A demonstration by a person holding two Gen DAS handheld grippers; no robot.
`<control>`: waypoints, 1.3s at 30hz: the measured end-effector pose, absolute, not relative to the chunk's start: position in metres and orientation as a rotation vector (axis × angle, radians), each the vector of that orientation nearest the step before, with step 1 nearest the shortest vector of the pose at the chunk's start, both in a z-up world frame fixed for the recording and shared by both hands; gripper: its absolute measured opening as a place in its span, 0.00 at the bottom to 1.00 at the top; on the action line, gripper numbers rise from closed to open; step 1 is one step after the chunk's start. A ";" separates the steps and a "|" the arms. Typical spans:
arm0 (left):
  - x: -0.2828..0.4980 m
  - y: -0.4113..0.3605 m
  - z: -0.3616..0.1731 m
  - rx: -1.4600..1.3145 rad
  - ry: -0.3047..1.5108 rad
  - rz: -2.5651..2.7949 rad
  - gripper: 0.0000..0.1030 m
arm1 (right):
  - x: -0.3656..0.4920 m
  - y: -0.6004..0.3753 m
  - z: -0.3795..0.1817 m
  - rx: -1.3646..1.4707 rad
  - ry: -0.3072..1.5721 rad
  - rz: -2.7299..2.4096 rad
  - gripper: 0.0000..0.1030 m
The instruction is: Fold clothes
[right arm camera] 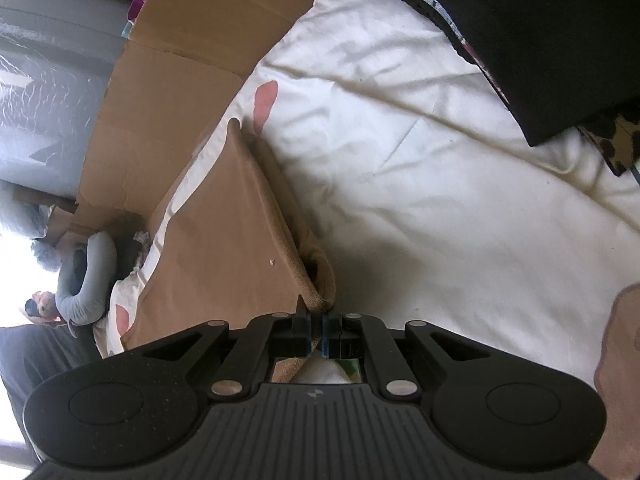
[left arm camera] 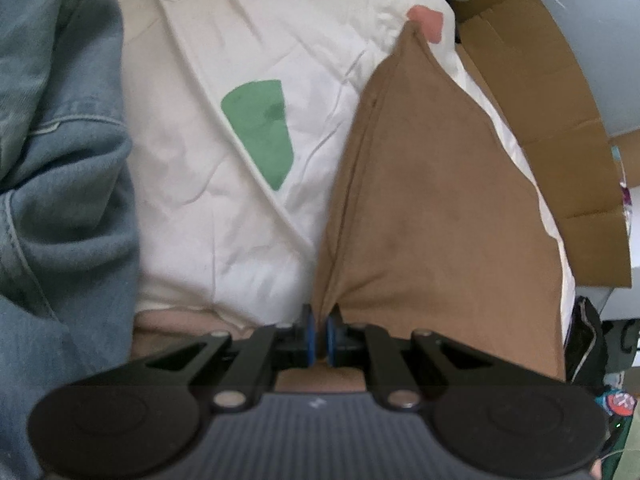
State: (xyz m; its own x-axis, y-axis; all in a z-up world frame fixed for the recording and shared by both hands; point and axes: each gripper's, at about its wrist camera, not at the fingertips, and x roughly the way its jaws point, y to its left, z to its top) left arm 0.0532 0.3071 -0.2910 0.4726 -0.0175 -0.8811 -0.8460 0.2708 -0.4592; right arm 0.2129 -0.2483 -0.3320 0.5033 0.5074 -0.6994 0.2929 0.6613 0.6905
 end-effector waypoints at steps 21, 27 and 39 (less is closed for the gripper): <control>0.038 0.274 -0.304 -1.141 1.066 0.669 0.06 | 0.209 -0.262 -0.353 0.835 1.118 0.102 0.03; 0.040 0.273 -0.302 -1.070 1.090 0.648 0.09 | 0.213 -0.258 -0.364 0.813 1.167 0.086 0.04; 0.052 0.280 -0.241 -0.850 1.035 0.731 0.18 | 0.211 -0.243 -0.309 0.562 1.141 0.063 0.17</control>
State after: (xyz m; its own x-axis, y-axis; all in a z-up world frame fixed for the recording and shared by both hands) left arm 0.0522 0.2799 -0.2409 0.3411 0.1178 -0.9326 -0.8394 0.4848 -0.2458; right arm 0.2113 -0.2427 -0.3091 0.4308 0.3266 -0.8413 0.2321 0.8608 0.4530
